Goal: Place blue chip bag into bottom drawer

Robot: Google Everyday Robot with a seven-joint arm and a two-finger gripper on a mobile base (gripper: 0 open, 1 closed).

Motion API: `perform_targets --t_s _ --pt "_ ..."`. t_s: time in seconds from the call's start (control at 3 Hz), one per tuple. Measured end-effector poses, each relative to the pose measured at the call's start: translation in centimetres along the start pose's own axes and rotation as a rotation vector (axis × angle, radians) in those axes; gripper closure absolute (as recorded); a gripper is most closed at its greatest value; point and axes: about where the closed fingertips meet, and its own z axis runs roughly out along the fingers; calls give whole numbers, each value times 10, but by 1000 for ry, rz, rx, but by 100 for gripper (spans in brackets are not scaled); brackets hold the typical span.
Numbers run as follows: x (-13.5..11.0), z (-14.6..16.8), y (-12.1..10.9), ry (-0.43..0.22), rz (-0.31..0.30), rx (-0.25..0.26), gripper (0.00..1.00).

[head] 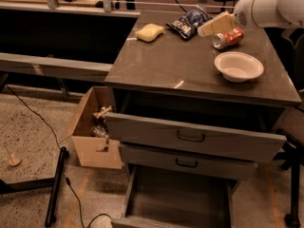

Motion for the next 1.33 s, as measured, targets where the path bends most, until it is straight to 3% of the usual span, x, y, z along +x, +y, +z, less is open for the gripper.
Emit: perform_targets --t_s 0.33,0.67,1.0,1.33 --pt "-3 39 -28 -90 32 28 0" --pt "14 86 -44 -124 41 -2 0" --pt "27 122 -51 -102 33 -33 0" --pt "21 145 -55 -127 48 -38 0"
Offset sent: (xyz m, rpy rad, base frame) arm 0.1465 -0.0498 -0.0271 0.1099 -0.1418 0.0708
